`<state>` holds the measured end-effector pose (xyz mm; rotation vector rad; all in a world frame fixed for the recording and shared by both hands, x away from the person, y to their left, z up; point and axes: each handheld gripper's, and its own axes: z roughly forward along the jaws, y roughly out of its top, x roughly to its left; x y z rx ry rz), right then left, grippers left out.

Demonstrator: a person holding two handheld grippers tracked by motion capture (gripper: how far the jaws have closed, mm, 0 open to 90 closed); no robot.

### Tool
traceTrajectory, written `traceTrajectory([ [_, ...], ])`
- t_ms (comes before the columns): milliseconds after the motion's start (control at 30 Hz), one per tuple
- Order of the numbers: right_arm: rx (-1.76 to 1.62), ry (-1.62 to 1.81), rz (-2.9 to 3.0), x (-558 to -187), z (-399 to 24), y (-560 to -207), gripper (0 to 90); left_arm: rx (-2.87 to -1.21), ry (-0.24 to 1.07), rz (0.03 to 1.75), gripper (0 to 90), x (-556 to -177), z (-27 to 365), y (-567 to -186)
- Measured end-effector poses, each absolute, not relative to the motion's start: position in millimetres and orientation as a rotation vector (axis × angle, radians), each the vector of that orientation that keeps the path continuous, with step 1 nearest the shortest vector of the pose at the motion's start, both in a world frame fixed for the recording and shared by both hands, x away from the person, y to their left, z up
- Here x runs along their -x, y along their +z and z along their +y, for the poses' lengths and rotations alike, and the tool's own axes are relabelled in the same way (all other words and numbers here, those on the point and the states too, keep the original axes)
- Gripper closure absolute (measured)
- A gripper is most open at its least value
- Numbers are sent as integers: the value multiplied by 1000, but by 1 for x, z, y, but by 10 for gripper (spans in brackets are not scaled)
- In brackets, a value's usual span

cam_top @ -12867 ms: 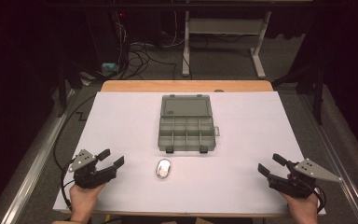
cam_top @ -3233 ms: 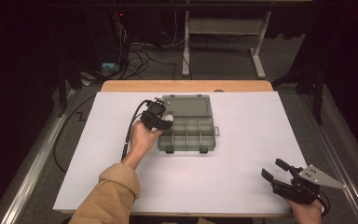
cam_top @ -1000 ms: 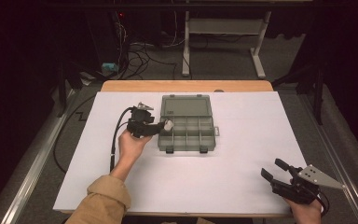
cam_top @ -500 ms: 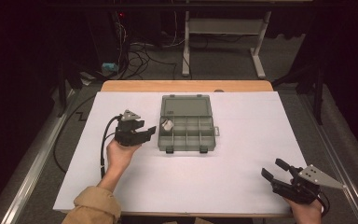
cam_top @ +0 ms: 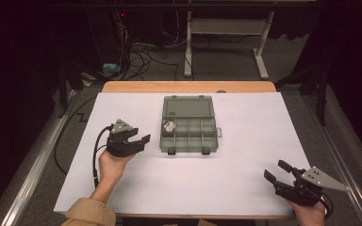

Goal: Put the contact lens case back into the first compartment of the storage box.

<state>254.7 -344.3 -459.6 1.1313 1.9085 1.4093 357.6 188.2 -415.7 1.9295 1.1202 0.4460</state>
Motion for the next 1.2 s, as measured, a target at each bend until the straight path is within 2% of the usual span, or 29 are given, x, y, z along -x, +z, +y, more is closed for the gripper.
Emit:
traceTrajectory([
  [733, -1142, 1408, 1909, -255, -345, -460, 302, -1832, 493, 1113, 388, -317, 226, -423],
  [1200, -1139, 1407, 1903, -255, -345, -460, 303, -1756, 481, 1168, 375, -285, 252, -440],
])
